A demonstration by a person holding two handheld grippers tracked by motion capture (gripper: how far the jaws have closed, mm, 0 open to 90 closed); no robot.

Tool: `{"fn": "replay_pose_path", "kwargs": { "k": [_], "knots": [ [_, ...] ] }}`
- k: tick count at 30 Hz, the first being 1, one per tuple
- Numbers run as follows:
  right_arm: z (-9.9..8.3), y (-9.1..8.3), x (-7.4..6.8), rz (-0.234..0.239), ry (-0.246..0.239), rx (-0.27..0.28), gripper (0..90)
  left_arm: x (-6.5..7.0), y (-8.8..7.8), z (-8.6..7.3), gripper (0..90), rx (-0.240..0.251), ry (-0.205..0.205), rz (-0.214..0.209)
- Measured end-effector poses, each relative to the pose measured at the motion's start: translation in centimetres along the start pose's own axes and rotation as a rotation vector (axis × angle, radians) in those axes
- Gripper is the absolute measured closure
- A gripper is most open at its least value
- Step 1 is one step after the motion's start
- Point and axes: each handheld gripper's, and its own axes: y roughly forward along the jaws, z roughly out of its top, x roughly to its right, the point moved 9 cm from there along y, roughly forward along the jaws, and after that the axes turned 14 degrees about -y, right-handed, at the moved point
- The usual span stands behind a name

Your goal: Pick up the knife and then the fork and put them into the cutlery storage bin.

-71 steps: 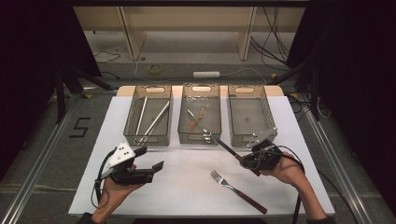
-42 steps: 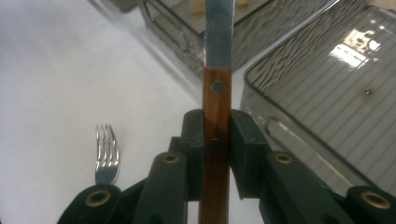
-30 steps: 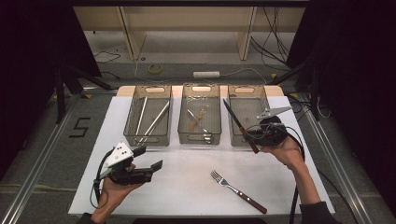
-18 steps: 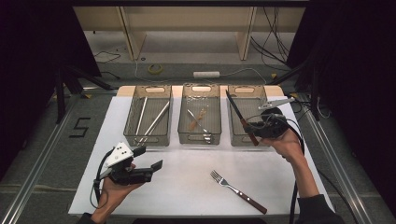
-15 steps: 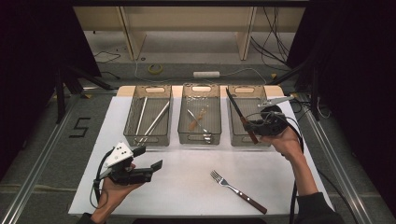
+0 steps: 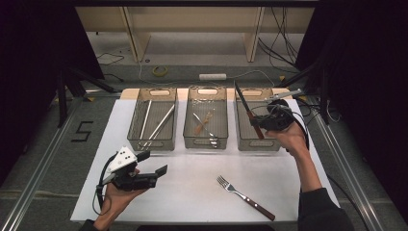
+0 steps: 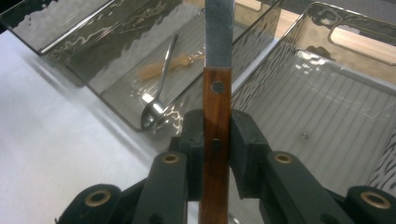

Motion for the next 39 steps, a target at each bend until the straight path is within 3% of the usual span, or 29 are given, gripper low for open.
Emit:
{"fn": "replay_pose_path", "kwargs": {
  "k": [9,21,31,39],
  "knots": [
    [0.6,1.1,1.3,-0.028,0.044,-0.006,77.2,0.1,0.0,0.0,17.1,0.002,-0.002,-0.002],
    [-0.2,2.6,3.5,-0.082,0.140,-0.028,77.2,0.0,0.0,0.0,17.1,0.003,-0.001,-0.003],
    [-0.9,4.0,4.0,-0.111,0.191,-0.061,77.2,-0.1,-0.1,0.1,17.1,0.005,-0.001,-0.001],
    [-1.6,5.1,3.9,-0.126,0.206,-0.094,77.1,-0.1,-0.2,0.1,17.1,0.009,-0.005,-0.001]
  ]
}}
